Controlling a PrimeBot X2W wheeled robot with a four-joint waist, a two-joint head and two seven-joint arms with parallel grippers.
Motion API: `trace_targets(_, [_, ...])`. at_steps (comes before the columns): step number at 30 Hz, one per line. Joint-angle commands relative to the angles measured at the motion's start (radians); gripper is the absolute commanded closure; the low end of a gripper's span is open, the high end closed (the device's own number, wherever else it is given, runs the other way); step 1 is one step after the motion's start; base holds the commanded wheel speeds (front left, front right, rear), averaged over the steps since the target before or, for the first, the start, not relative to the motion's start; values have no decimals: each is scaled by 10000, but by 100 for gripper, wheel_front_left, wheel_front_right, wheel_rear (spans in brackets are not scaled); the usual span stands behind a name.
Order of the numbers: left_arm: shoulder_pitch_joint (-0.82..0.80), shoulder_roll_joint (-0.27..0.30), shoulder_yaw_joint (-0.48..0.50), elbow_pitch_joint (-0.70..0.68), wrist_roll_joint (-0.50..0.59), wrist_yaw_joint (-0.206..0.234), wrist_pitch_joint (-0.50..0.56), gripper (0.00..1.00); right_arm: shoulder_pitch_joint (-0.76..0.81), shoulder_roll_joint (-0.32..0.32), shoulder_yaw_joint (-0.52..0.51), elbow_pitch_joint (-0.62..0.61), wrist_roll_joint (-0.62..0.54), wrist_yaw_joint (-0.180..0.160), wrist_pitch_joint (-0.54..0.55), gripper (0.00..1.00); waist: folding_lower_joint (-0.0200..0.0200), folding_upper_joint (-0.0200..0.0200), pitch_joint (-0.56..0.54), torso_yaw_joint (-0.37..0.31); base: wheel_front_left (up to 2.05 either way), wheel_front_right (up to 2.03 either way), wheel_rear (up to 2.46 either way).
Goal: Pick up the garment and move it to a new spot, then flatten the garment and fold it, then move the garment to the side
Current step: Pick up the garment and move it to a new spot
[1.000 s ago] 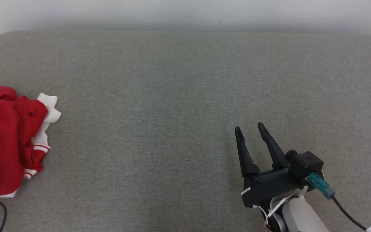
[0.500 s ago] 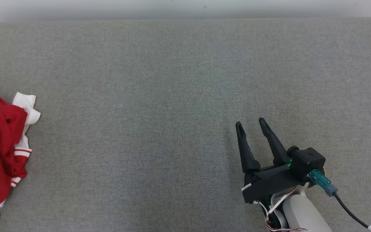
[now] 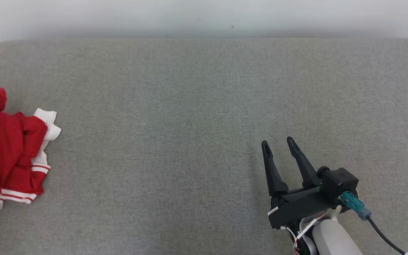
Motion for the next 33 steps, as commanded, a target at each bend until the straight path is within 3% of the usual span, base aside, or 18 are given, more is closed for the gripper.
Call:
trace_targets(1, [-146,87,-58,-270,113,-17,-117,100,92,-13,4,15,17,8,-22,0,0,-1,-139,65,0,0,0])
trace_targets(9, [-420,101,-538,-2504,168,-171,96,100,226,-15,-42,-6,147,8,-22,0,0,-1,-410,-132,0,0,0])
trace_targets(20, [-761,-620,-1579,-5198,40,-202,1233,100,220,-13,-100,-113,230,8,-22,0,0,-1,-452,-1076,0,0,0])
trace_targets(26, [-540,-1330,-2228,-5870,-50,-53,1456,100,248,-12,-244,-230,221,8,-22,0,0,-1,-275,-1638,0,0,0])
trace_targets(33, [-196,-2183,-2998,-5651,-155,-4,1217,100,285,-8,-500,-286,91,8,-22,0,0,-1,-117,-1787,0,0,0])
